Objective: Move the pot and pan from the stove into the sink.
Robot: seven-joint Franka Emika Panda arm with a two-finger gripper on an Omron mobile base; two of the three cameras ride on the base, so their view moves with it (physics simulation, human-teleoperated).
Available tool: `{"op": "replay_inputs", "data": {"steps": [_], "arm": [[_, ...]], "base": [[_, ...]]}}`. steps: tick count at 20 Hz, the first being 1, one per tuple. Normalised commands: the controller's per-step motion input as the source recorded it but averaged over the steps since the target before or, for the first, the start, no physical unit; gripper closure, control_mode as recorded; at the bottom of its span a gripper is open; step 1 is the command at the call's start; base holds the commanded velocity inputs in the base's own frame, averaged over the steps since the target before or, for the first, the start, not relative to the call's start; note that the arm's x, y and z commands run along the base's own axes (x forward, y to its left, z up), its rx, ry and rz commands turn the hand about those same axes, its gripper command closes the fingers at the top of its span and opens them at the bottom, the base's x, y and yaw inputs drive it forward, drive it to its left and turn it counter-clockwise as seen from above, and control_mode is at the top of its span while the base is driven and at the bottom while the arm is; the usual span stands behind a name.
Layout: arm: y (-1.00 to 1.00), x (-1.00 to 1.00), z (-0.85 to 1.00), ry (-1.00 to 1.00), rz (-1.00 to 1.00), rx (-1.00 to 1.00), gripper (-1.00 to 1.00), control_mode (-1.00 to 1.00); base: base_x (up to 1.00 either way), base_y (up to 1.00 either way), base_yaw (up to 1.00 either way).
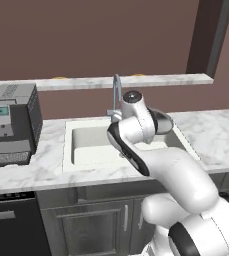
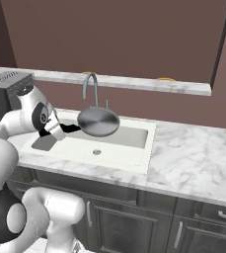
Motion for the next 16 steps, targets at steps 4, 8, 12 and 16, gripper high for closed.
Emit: {"op": "replay_inputs", "data": {"steps": [4, 8, 12, 16], "arm": [[0.00, 0.37, -0.22, 0.00, -0.07, 0.01, 1.00, -1.00], [0.00, 0.22, -0.15, 0.00, -0.02, 0.03, 1.00, -1.00], [0.00, 0.00, 0.00, 0.00, 0.00, 0.00, 1.00, -1.00], [-0.05, 0.05, -0.08, 0.00, 0.02, 0.09, 1.00, -1.00]], "base": [[0.00, 0.00, 0.00], [0.00, 0.00, 0.00], [0.00, 0.00, 0.00], [0.00, 0.00, 0.00]]}}
